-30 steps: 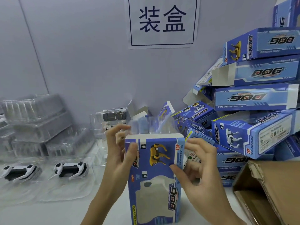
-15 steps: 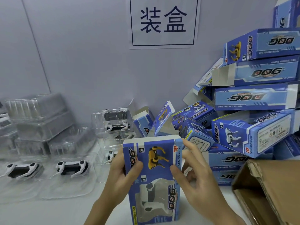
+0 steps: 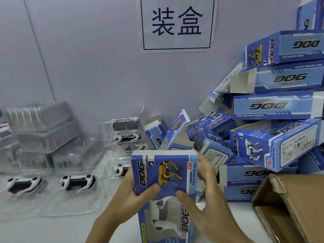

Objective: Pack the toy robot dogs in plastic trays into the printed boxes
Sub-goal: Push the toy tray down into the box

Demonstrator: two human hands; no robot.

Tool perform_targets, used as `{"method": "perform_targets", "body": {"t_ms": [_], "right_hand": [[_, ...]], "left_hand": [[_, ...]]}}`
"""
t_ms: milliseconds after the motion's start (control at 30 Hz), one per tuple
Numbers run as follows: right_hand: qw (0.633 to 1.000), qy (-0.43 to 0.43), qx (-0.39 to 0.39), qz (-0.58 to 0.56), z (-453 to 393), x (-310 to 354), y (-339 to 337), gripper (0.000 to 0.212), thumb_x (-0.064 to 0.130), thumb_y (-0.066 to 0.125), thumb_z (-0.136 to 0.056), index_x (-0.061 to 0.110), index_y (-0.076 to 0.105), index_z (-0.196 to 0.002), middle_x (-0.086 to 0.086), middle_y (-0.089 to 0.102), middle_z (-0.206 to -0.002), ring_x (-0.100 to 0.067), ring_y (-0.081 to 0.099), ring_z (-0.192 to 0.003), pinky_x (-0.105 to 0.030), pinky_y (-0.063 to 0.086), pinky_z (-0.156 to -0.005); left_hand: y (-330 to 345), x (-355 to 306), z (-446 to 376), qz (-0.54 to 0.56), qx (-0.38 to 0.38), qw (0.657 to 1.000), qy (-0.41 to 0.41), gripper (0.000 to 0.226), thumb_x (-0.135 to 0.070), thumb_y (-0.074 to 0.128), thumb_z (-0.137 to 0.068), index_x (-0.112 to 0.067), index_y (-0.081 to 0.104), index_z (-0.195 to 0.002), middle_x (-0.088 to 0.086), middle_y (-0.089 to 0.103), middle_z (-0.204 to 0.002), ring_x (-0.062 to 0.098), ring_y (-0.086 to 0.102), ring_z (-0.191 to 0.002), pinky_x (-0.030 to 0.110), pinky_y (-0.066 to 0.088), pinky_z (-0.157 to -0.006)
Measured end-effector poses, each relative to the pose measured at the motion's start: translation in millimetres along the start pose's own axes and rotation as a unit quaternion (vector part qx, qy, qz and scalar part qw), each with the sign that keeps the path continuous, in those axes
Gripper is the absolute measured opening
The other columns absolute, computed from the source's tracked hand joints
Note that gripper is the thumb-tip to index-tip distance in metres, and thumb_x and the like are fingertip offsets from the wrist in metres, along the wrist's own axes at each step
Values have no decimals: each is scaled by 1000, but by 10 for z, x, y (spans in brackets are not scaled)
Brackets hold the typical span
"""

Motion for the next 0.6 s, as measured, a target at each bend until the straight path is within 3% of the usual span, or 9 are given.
{"method": "perform_targets", "body": {"t_ms": [100, 167, 267, 367, 467, 533, 600], "right_hand": [[998, 12, -14, -56, 13, -5, 63, 76, 71, 72, -82, 56, 31, -145, 25, 59, -141, 2, 60, -125, -9, 51, -91], [999, 6, -4, -41, 27, -33, 94, 67, 68, 69, -88, 50, 36, -145, 20, 63, -137, 0, 66, -118, -12, 52, -90], [999, 12, -27, -15, 45, -53, 115, 61, 76, 61, -88, 55, 42, -141, 26, 66, -128, 3, 66, -112, -8, 51, -87], [1000, -11, -28, -5, 16, -59, 122, 65, 69, 60, -93, 47, 41, -151, 22, 60, -139, 0, 58, -127, -6, 46, -95], [998, -37, -32, 29, -43, -92, 22, 44, 57, 61, -98, 48, 56, -141, 18, 45, -152, -3, 46, -139, -14, 44, -104], [999, 10, -34, 14, -90, -133, -61, 25, 56, 63, -95, 49, 68, -118, 17, 47, -137, -3, 50, -125, -24, 46, -97], [996, 53, -52, -55, -124, -173, -100, 25, 47, 67, -88, 45, 68, -113, 11, 56, -114, -7, 58, -101, -25, 45, -86]], "left_hand": [[47, 31, 1, 36, -27, 999, -6, 66, -71, 77, -72, -24, 68, -118, -8, 79, -110, 15, 77, -100, 20, 60, -74], [79, 17, 4, 54, -44, 998, -8, 79, -81, 78, -65, -22, 68, -116, -7, 80, -109, 16, 78, -98, 20, 60, -71], [120, 37, -7, 71, -61, 996, -12, 90, -86, 79, -58, -19, 67, -116, -8, 80, -106, 15, 78, -95, 20, 61, -68], [67, 61, 9, 50, -29, 998, -10, 93, -88, 75, -62, -20, 63, -123, -14, 78, -112, 11, 76, -102, 18, 60, -75], [-70, -3, 18, -37, 34, 997, 58, 68, -83, 62, -82, -42, 59, -137, -20, 66, -134, 7, 64, -124, 16, 52, -94], [-126, -85, -27, -82, 61, 986, 131, 60, -73, 52, -96, -39, 56, -145, -9, 54, -148, 19, 53, -138, 25, 50, -102], [-127, -121, -60, -83, 68, 979, 175, 59, -66, 47, -102, -25, 63, -142, 4, 54, -144, 34, 55, -133, 38, 53, -97]]}}
Point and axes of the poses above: each hand's wrist, its own z-axis away from the middle knuckle, its own y-axis out of the palm, x = y × z, the point moved 1 cm from there along -z, towards the middle knuckle
